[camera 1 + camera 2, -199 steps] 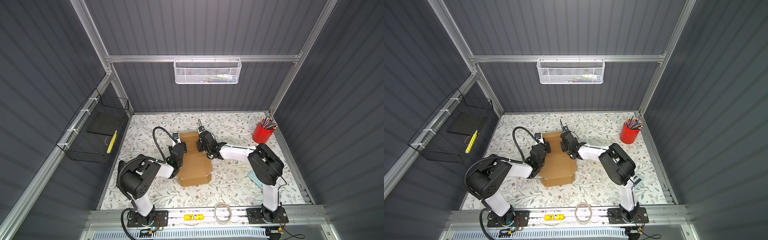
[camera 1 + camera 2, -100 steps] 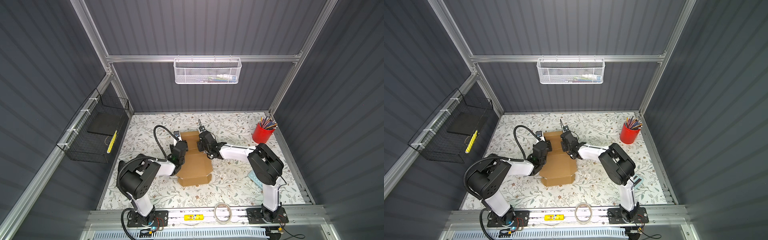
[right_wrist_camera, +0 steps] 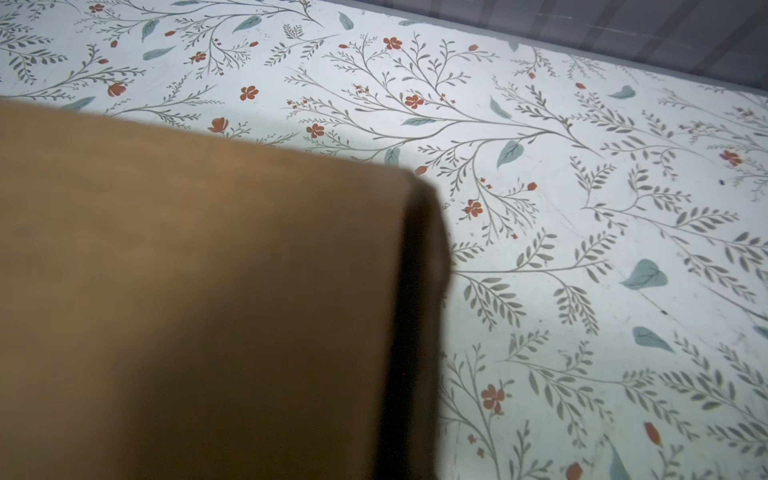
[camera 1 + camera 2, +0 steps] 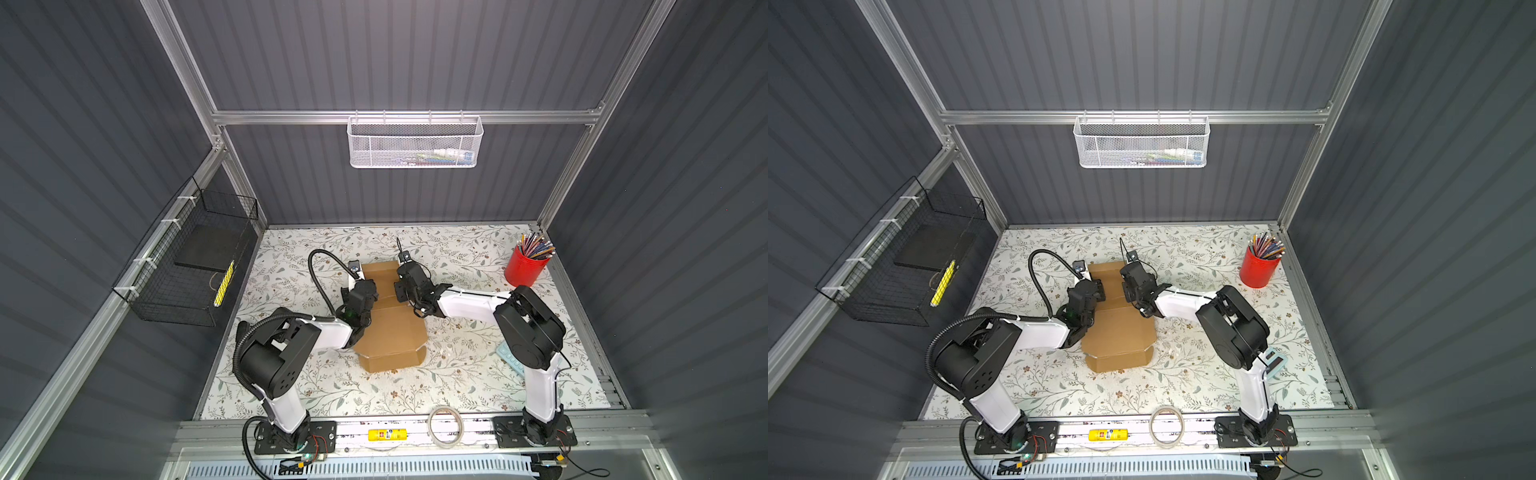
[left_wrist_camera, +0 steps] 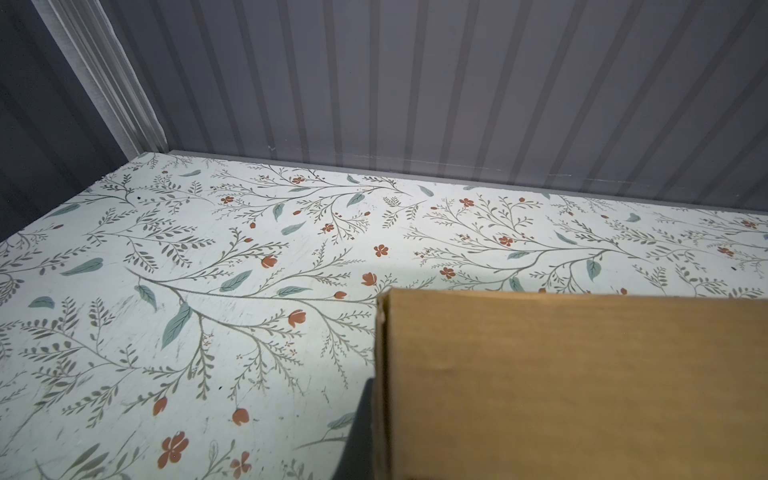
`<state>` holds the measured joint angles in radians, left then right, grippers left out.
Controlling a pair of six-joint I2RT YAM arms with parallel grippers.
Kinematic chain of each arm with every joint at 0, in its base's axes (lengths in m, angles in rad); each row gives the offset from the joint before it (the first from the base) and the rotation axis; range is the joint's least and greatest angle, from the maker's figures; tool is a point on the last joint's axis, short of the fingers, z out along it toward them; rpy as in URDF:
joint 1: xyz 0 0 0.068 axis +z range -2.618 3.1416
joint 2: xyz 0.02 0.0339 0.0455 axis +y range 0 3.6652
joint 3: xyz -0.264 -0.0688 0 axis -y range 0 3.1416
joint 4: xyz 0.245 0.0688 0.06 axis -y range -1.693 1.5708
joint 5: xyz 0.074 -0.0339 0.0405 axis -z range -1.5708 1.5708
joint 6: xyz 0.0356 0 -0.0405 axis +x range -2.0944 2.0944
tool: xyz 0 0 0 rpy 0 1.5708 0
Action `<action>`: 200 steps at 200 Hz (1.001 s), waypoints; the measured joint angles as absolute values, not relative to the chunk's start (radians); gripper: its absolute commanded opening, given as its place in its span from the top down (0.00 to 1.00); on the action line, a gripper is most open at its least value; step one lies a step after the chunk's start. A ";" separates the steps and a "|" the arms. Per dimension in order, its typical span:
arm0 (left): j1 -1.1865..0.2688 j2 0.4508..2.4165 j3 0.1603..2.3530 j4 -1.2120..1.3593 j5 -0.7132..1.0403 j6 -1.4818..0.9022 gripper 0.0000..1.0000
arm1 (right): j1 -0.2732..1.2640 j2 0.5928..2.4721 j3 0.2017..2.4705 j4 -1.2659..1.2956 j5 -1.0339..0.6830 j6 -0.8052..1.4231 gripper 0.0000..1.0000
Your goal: Fold the paper box
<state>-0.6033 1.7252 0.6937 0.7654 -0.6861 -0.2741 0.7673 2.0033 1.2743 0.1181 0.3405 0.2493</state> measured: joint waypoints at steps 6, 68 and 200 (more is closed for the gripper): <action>-0.603 1.724 0.694 0.763 -0.686 -0.274 1.00 | 0.768 2.003 1.274 0.118 0.340 0.251 0.80; -0.603 1.724 0.695 0.760 -0.693 -0.275 1.00 | 0.774 2.003 1.274 0.118 0.338 0.262 0.78; -0.607 1.724 0.695 0.759 -0.701 -0.278 1.00 | 0.791 2.003 1.244 0.147 0.352 0.312 0.75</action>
